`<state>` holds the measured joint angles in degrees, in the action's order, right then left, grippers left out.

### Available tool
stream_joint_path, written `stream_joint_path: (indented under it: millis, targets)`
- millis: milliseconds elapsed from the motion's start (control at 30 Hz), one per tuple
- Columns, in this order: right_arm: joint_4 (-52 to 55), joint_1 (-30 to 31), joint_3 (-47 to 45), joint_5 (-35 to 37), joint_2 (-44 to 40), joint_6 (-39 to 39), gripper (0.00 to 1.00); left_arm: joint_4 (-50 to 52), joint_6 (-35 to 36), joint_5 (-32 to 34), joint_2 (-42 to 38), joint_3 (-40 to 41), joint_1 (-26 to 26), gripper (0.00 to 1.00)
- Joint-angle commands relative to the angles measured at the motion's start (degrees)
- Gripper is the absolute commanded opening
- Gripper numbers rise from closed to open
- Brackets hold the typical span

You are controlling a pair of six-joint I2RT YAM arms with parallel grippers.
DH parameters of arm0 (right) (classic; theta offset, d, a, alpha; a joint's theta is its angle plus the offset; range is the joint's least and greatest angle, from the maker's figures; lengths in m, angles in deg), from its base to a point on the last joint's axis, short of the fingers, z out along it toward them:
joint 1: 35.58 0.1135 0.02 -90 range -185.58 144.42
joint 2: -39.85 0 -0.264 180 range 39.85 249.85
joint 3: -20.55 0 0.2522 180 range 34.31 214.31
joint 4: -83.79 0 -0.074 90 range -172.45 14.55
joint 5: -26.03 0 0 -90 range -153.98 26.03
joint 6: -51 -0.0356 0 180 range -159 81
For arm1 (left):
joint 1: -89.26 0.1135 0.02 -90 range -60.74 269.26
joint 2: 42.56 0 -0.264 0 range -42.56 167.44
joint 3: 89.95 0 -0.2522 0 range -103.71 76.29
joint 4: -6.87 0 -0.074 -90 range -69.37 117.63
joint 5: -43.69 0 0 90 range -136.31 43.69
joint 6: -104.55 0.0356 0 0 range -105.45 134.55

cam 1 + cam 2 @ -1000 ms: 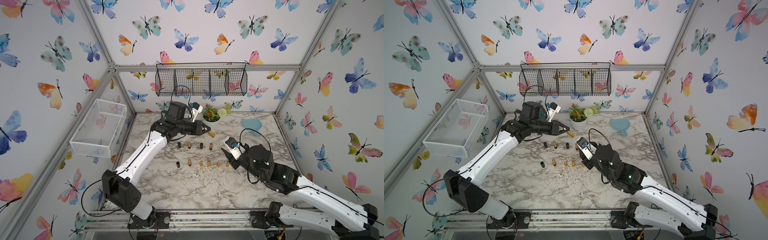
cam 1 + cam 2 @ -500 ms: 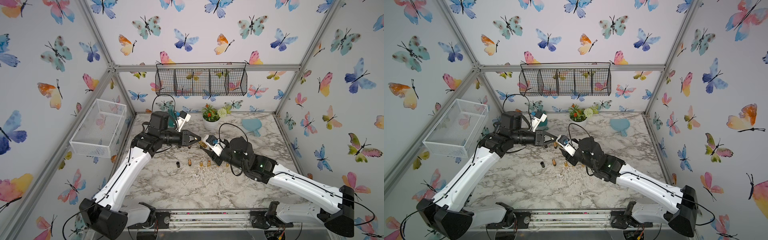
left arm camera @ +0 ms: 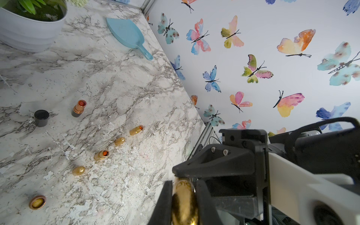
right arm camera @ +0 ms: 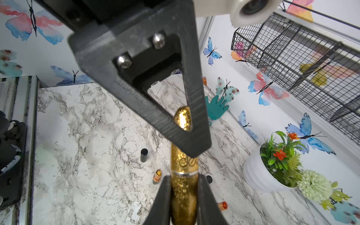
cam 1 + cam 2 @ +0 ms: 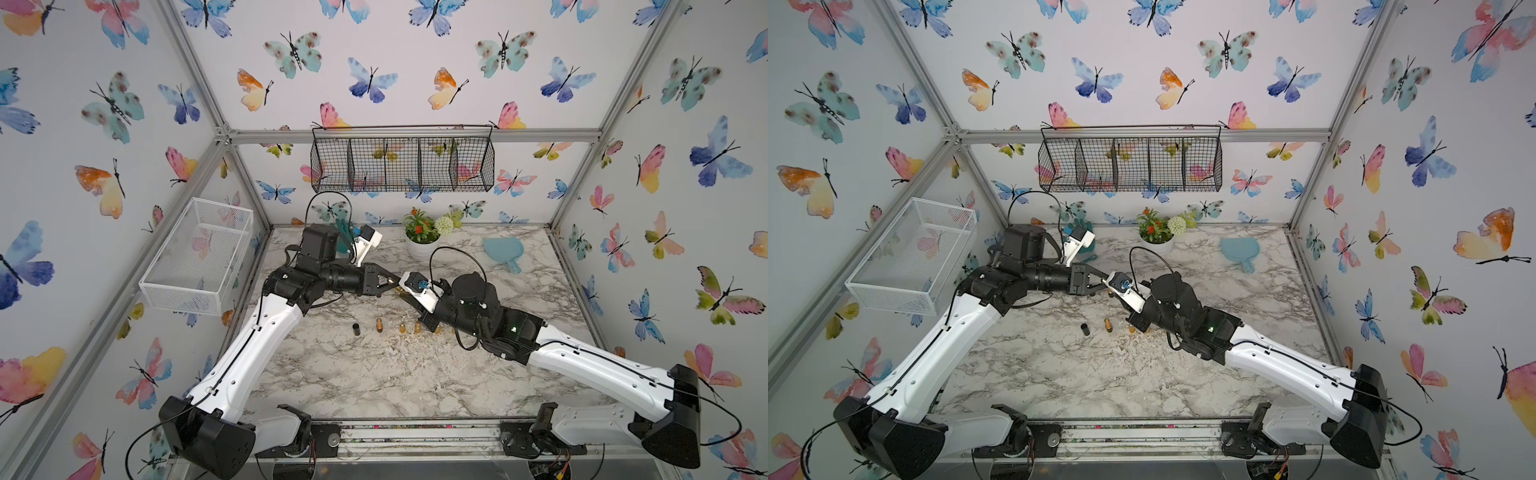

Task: Open the lipstick cap
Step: Open the cover of the lipstick.

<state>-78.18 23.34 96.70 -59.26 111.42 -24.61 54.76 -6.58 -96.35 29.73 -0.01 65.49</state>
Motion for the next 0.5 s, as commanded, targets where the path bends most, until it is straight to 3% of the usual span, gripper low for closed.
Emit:
stream_joint_path:
  millis: [0,333,467]
  targets:
    - [0.22,-0.03,0.25,2.72,-1.24,0.8,0.02,1.59,1.43,-0.81,0.34,-1.48,0.88,0.0]
    - [5.44,-0.03,-6.94,12.0,-10.27,-1.14,0.02,0.13,-0.2,-2.87,1.83,-3.77,10.03,0.0]
    - [6.71,-0.07,-8.64,14.3,-13.52,-2.38,0.02,-2.47,-2.81,-0.69,3.15,-5.53,10.8,0.0]
